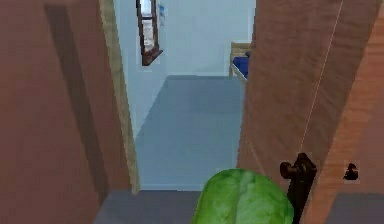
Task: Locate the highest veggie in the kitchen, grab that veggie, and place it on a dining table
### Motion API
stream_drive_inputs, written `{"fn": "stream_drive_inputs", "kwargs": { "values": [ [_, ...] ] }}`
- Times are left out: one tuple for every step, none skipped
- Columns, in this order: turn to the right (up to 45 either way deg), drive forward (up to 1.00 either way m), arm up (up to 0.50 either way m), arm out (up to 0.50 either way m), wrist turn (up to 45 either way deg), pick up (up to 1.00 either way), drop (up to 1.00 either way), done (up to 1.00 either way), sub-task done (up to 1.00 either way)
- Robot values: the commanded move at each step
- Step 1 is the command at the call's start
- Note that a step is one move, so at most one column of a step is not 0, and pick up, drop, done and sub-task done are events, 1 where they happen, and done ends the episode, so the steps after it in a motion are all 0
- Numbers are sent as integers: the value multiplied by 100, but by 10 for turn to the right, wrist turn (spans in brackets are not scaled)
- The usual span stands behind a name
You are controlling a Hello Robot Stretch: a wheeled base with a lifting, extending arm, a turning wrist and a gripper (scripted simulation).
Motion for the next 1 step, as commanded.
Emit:
{"fn": "stream_drive_inputs", "kwargs": {
  "values": [
    [0,100,0,0,0,0,0,0,0]
  ]
}}
